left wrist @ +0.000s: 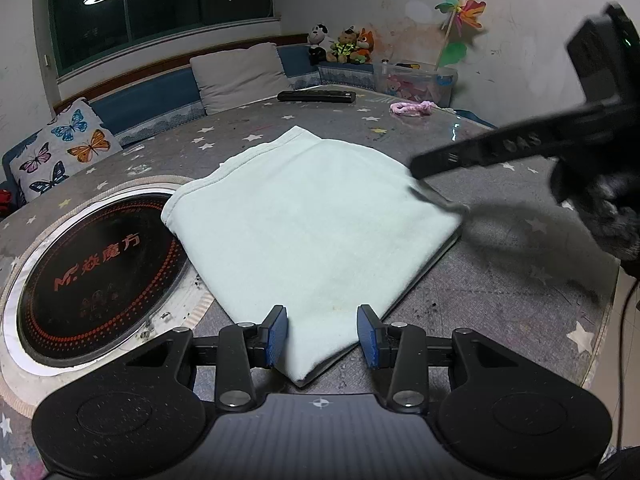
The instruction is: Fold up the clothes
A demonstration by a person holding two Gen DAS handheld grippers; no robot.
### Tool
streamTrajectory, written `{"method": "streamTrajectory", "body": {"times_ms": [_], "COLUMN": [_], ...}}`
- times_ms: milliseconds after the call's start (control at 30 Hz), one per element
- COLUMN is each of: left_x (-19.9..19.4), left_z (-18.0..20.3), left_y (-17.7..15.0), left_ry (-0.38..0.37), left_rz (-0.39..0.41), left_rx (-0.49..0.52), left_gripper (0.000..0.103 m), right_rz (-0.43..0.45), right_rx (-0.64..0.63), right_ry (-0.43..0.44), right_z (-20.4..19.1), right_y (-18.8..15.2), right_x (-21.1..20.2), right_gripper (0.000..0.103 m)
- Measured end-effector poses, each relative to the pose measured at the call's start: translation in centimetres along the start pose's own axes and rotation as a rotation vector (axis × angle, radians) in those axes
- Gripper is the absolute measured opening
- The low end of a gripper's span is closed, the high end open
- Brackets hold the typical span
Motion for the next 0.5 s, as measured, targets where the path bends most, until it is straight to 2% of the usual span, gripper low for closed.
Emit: {"method": "streamTrajectory", "body": {"times_ms": [133,267,400,433,500], "left_x": [-0.1,-0.1,-0.4,-0.4,-0.5], "left_z": [0.0,-0.1,-0.2,-0.2,-0.4], "left_y": [0.0,0.0,0.4,0.6,1.2], "left_ry": [-0.002,-0.01,-0.034,-0.037,-0.037], "left_rz": [0.0,0.001,0.002,0.008,0.022], "left_rx": [-0.004,-0.01,-0.019,-0.02,-0.028], "left_gripper": [0.042,0.042,0.042,0.042,0.043], "right_rz": [-0.031,-0.07,-0.033,-0.024,-0.013], "right_rx": [-0.002,0.021,0.015,0.014,0.009], "right_ry": [0.029,-0.043,-0.065,-0.071,-0.056], "right_z": [-0.8,1.0,1.2,1.3,0.9], "right_y": [0.7,0.3,1.8,2.2,3.1], "right_x": [2.6,4.4,4.2,4.1,4.5], "right_gripper": [0.008,0.008,0.009,0.012,0.012]}}
Point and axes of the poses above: each gripper's, at about its wrist camera, not at the fingertips, and x roughly the way its jaws point, z to its right, y to its top, the point moved 9 cm from there along x, roughly the way its jaws point, and after that the axes turned 7 degrees about x, right-handed, at the moved point
